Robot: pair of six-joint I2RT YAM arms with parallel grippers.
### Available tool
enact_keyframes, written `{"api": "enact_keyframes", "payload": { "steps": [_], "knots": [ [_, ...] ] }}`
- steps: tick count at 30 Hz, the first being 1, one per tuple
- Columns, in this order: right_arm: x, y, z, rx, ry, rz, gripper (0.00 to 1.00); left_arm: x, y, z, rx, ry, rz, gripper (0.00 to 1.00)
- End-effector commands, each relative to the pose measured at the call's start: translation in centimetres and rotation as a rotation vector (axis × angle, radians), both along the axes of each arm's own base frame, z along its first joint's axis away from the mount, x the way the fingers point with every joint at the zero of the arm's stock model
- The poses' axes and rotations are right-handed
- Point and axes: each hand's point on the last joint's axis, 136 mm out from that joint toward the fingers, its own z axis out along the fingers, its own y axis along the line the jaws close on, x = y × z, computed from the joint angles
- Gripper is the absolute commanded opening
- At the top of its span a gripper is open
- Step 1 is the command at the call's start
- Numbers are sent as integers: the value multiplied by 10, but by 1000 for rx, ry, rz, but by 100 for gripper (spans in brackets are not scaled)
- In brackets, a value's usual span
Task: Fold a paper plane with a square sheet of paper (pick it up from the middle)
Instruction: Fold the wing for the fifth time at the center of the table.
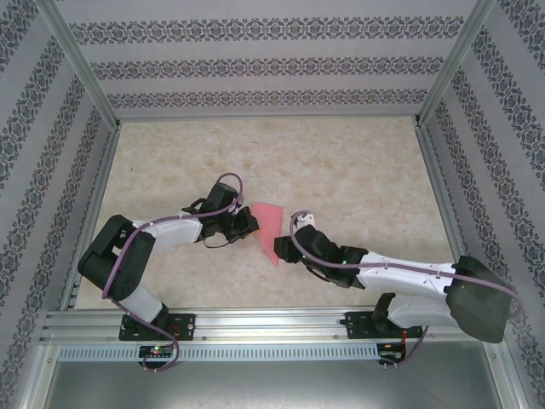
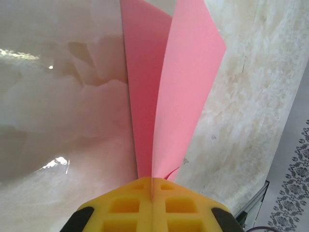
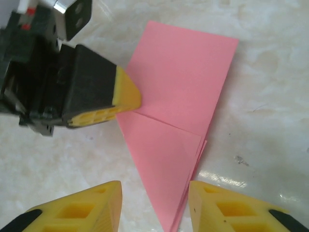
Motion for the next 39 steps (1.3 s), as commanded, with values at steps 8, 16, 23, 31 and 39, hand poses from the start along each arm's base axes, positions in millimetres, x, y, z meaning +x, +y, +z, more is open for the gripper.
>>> {"api": "enact_keyframes", "payload": {
  "steps": [8, 16, 23, 31, 39],
  "knots": [
    [2, 39, -18, -467, -360, 172, 43, -1, -5, 2, 9, 18, 6, 0],
    [9, 39, -41, -658, -421, 134, 41, 0, -7, 2, 17, 21, -9, 0],
    [13, 43, -50, -693, -428, 130, 34, -1, -7, 2, 18, 25, -15, 1],
    [15, 44, -54, -719, -433, 124, 22, -2, -6, 1, 25, 30, -18, 1],
    [15, 40, -57, -737, -433, 117, 6, -2, -5, 2, 39, 28, -19, 1]
  ]
}}
